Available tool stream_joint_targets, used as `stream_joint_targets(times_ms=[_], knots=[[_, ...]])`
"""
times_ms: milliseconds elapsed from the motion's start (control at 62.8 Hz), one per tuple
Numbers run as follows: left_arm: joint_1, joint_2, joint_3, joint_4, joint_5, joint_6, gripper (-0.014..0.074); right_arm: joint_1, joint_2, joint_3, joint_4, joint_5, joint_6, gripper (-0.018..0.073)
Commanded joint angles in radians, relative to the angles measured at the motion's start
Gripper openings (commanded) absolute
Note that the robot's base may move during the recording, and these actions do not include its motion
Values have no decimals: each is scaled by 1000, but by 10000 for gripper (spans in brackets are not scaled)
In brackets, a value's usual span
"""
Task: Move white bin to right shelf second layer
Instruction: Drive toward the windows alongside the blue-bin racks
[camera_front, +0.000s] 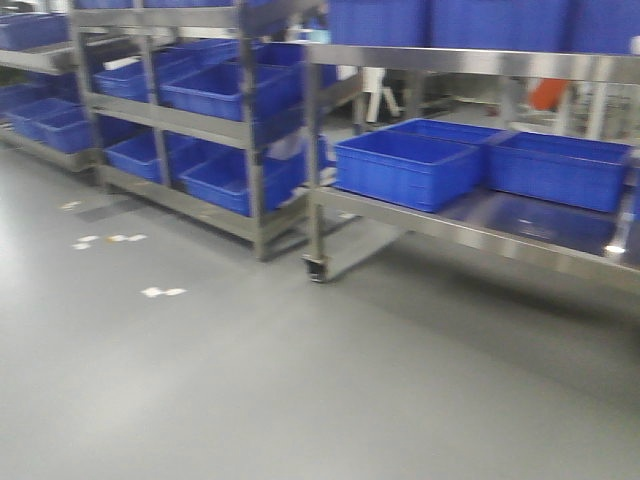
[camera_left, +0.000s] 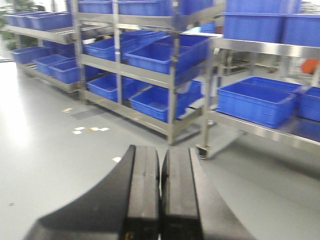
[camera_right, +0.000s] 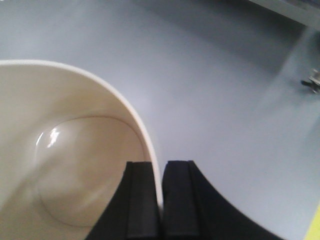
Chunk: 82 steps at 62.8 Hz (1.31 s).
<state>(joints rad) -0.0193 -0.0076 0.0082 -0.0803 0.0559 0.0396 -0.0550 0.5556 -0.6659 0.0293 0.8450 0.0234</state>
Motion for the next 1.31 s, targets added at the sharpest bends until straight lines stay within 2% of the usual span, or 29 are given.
stream_joint_targets(times_ms=[0,1290], knots=[[-6,-15,27,-5,-82,-5,85,-7,3,-30,5,-80,-4,49],[-6,-15,27,-5,-82,-5,85,-7,3,-30,5,-80,-4,49]])
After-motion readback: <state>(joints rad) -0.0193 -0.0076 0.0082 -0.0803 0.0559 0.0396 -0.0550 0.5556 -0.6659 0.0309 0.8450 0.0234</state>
